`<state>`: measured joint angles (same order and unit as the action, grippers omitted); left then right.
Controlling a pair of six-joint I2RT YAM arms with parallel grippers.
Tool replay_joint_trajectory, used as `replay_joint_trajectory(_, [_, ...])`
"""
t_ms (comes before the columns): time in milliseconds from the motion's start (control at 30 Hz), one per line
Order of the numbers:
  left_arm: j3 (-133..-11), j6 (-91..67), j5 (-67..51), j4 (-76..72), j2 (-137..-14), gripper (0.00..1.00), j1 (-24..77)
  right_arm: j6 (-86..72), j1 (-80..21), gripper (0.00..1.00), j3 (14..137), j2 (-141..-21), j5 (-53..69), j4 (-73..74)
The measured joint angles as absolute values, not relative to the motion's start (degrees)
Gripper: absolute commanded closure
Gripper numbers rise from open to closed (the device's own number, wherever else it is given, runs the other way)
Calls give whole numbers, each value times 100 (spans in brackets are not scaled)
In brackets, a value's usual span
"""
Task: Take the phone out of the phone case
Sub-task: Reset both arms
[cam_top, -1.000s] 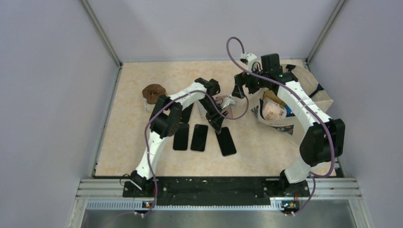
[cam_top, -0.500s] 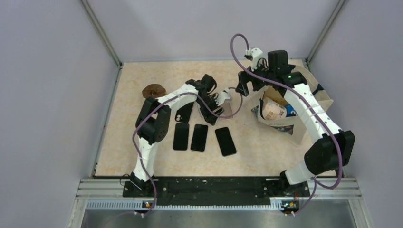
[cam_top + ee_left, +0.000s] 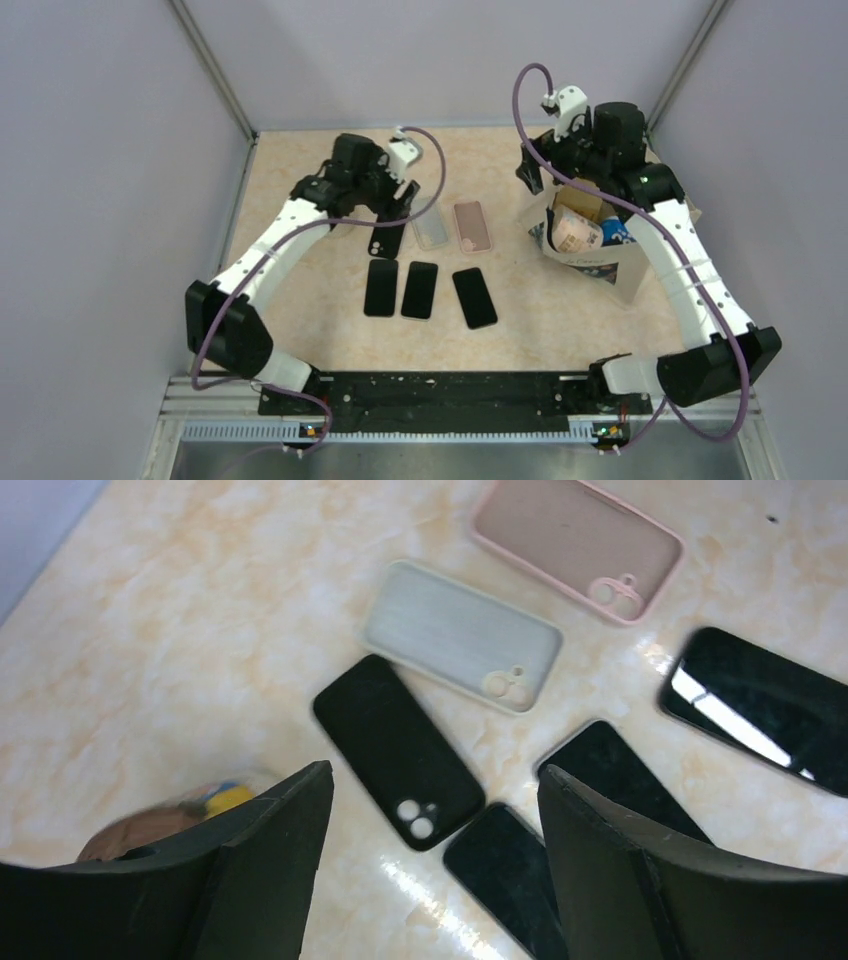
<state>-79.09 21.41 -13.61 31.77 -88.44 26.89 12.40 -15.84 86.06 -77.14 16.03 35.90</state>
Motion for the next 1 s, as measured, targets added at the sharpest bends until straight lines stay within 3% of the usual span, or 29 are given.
replay_joint_trajectory(167, [-7360, 1710, -1181, 2862, -7824, 1, 1900, 1107, -1584, 1, 7918, -6989, 958, 3291])
replay_joint_trajectory(567, [-5924, 1354, -331, 2357, -5448, 1, 1387, 1297, -1584, 1, 6508, -5345, -25, 2954])
replay_joint_trajectory(1000, [-5277, 845, 292, 2464, -4226, 1, 1278, 974, -1584, 1, 5621, -4316, -556, 3133])
